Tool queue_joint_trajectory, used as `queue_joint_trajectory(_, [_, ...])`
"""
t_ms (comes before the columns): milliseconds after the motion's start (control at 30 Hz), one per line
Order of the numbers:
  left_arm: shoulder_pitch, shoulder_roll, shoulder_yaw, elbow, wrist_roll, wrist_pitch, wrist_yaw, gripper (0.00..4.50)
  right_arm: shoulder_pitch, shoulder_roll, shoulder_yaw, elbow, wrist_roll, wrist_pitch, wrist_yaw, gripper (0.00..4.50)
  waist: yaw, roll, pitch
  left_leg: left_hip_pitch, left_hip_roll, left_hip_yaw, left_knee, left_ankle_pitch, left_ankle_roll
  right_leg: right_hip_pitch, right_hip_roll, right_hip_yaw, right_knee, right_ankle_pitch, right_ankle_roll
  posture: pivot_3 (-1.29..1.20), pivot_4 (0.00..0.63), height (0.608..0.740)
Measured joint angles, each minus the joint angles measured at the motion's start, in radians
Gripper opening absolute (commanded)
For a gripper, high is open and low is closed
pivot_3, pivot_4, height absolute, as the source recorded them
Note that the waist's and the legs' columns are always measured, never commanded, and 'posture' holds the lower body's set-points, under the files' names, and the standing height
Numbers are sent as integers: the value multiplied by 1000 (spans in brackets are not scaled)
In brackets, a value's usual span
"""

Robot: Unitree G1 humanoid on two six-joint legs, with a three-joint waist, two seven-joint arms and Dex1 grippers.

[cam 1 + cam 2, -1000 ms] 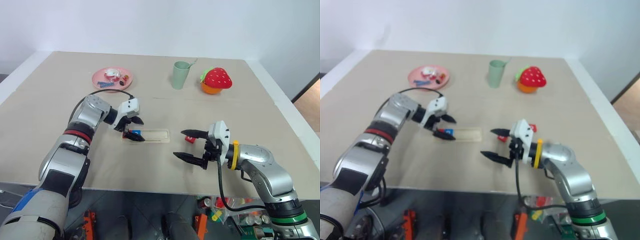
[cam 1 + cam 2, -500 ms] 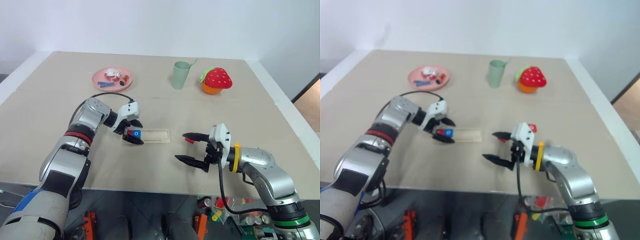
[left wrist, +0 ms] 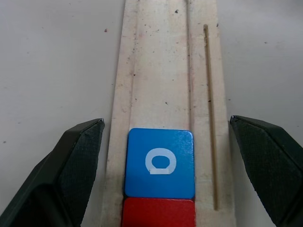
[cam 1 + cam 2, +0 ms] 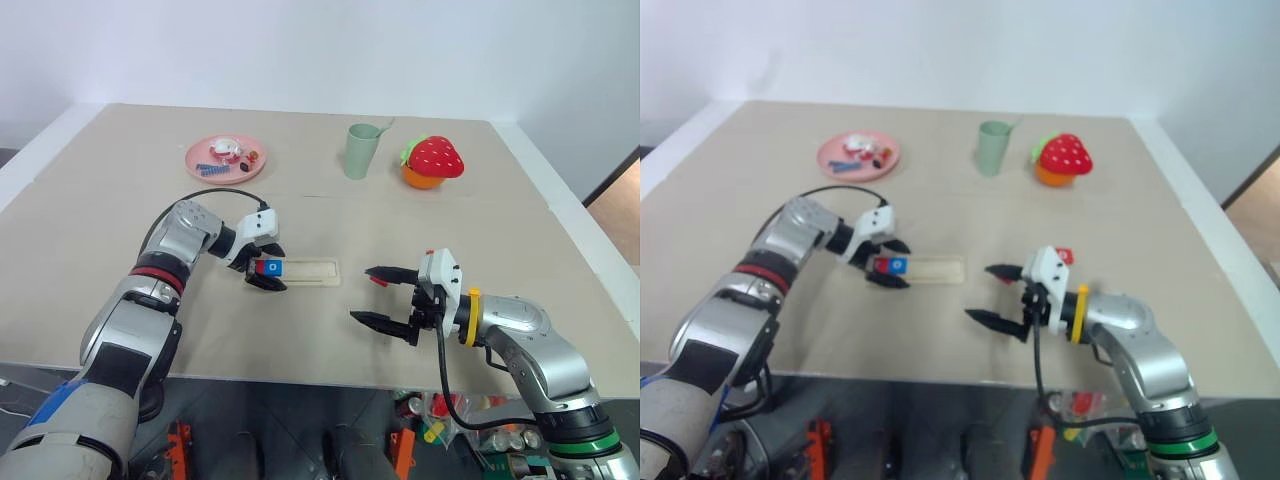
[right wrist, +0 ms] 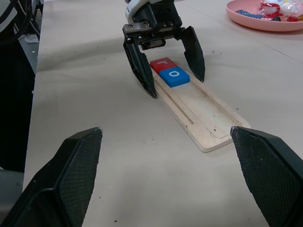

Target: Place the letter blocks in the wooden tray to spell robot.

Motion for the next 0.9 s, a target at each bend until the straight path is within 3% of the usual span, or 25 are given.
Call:
queue_joint_trajectory(367, [0,0,10,8,-1,14,-4,4438,3,-5,0,-1,0,0,0,4500,-1,0,0,0,0,0,0,1,1,0,0,0,0,1,0,0,150,740])
queue_joint_trajectory(467, [2,1,13,8,-1,17,-7,3291,3,-5,0,-1,0,0,0,4500,-2,0,0,0,0,0,0,1,1,0,0,0,0,1,0,0,150,740])
queue_joint_trajectory(500, [2,1,14,8,-1,17,-8,3193,3,-5,0,-1,-1,0,0,4500,-2,0,0,0,0,0,0,1,1,0,1,0,0,1,0,0,150,740])
queue_joint_trajectory(900, [9,8,12,4,3,-19,-10,3193,3,-5,0,-1,-3,0,0,4500,-3,0,0,0,0,0,-1,1,1,0,1,0,0,1,0,0,150,740])
